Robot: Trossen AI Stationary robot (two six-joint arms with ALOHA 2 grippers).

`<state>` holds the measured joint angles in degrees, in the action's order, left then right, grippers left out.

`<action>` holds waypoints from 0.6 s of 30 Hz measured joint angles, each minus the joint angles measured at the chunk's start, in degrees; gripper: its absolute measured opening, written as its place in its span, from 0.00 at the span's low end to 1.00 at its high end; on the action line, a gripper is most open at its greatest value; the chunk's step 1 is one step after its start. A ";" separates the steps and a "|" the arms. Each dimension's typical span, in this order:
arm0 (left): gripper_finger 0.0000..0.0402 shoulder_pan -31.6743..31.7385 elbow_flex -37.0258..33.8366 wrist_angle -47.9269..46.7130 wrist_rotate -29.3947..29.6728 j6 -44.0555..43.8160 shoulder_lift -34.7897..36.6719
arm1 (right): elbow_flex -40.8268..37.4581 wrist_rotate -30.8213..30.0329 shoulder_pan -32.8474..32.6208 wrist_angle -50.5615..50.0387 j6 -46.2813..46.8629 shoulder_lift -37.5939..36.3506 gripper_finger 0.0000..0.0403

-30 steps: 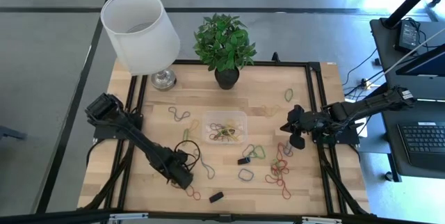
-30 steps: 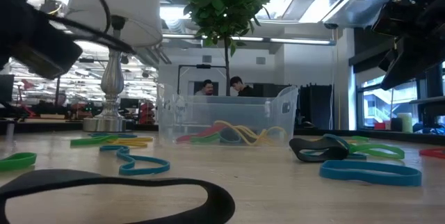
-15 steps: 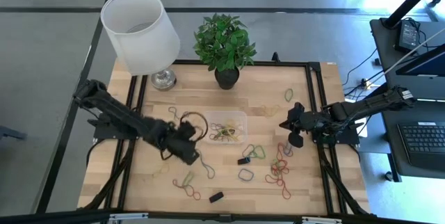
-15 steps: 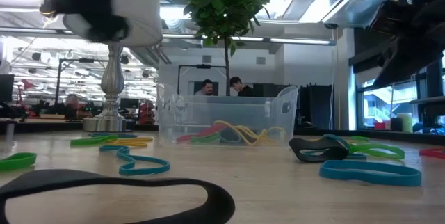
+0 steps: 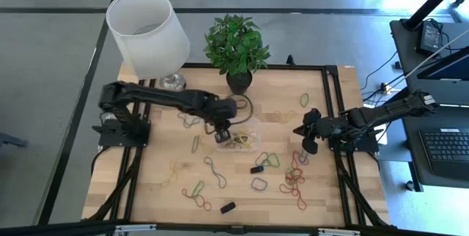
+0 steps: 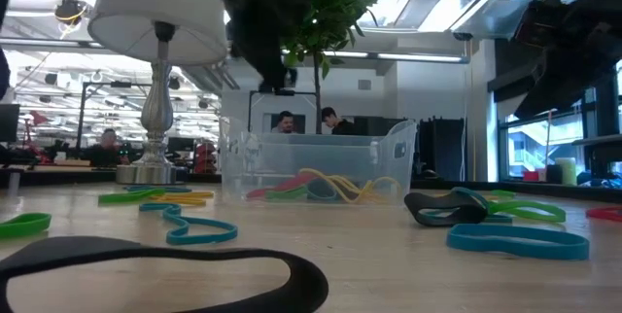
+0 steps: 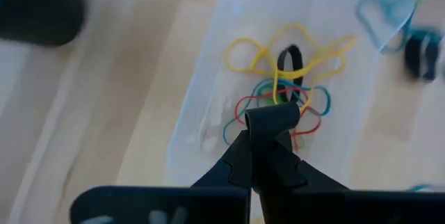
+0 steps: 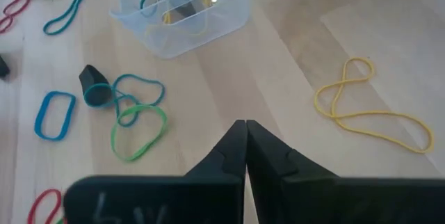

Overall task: Pick and place rubber bands into bin
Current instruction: Put the bottom left black rubber band into the transparent container

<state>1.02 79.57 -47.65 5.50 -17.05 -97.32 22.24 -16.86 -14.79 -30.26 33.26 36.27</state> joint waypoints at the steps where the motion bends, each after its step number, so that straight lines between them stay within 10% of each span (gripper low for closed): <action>1: 0.01 0.34 0.97 -0.05 -0.75 2.32 -1.97 | 0.00 -0.13 0.00 0.08 0.70 0.00 0.04; 18: 0.20 -1.05 7.11 -5.89 -2.61 4.33 -14.61 | 0.04 -1.71 0.00 0.46 2.49 0.65 0.04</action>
<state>-0.03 86.67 -53.54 2.89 -12.72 -111.92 22.28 -18.57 -14.79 -29.80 35.75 36.92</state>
